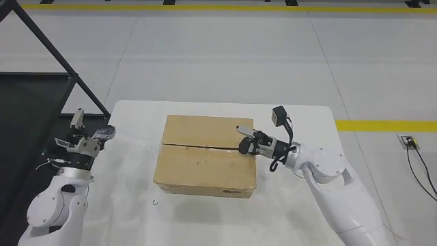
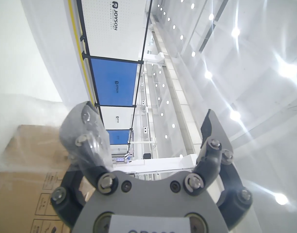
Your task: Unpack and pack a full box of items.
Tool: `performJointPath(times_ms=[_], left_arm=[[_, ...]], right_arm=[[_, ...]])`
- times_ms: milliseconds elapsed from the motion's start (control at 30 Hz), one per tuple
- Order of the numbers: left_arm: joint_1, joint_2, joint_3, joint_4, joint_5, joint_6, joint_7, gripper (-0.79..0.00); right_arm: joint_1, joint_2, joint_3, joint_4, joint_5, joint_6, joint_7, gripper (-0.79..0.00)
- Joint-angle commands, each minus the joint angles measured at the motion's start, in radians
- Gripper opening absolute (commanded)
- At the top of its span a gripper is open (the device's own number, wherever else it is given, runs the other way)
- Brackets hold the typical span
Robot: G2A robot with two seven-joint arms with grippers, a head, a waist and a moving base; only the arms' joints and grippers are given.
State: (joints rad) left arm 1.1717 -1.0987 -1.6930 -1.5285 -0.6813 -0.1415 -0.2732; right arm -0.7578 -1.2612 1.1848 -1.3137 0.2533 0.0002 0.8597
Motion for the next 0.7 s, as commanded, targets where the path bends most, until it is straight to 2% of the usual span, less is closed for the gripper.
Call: performJointPath(times_ms=[0, 367, 667], left_arm=[[0.012, 0.000, -0.014, -0.033, -0.002, 0.002, 0.005, 0.000], [0.060, -0.001, -0.059, -0.196, -0.001, 0.027, 0.025, 0.000], [0.052, -0.005, -0.055, -0.286, 0.004, 0.065, 0.052, 0.000]], right_arm=[[0.000, 0.001, -0.003, -0.003, -0.004, 0.007, 0.001, 0.000], [0.003, 0.002, -0.009, -0.007, -0.002, 0.022, -0.006, 0.000], [-0.012, 0.008, 0.000, -0.022, -0.006, 0.037, -0.007, 0.000]])
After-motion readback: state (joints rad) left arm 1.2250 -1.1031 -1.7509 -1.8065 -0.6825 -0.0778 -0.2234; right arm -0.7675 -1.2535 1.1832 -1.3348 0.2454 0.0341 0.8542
